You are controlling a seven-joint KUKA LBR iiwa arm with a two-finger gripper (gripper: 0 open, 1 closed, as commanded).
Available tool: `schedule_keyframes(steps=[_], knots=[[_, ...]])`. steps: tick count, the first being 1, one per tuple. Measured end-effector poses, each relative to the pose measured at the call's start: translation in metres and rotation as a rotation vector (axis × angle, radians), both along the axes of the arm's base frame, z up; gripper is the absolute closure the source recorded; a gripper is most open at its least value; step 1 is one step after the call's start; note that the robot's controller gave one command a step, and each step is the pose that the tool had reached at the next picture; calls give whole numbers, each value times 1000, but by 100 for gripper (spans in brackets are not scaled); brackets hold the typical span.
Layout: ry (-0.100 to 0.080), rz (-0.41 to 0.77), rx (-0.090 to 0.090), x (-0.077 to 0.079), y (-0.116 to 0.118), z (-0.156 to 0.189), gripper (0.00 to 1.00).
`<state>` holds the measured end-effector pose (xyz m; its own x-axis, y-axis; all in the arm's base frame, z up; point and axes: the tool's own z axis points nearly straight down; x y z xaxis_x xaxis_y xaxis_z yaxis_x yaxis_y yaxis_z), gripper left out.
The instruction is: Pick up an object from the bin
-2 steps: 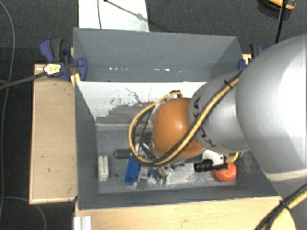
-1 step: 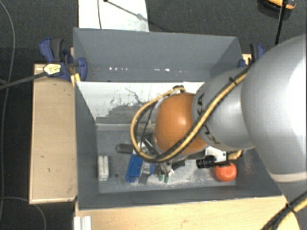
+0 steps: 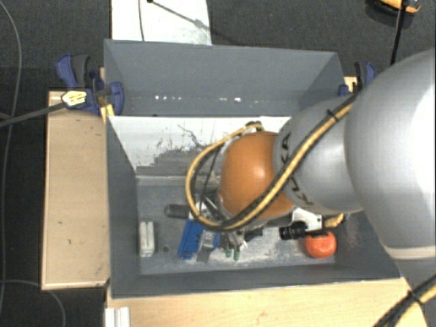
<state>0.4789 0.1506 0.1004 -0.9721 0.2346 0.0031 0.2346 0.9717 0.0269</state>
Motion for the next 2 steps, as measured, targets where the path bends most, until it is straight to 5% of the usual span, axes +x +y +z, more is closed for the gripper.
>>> schedule_keyframes(steps=[2], knots=[[6, 2, -1, -3, 0, 26, 100]])
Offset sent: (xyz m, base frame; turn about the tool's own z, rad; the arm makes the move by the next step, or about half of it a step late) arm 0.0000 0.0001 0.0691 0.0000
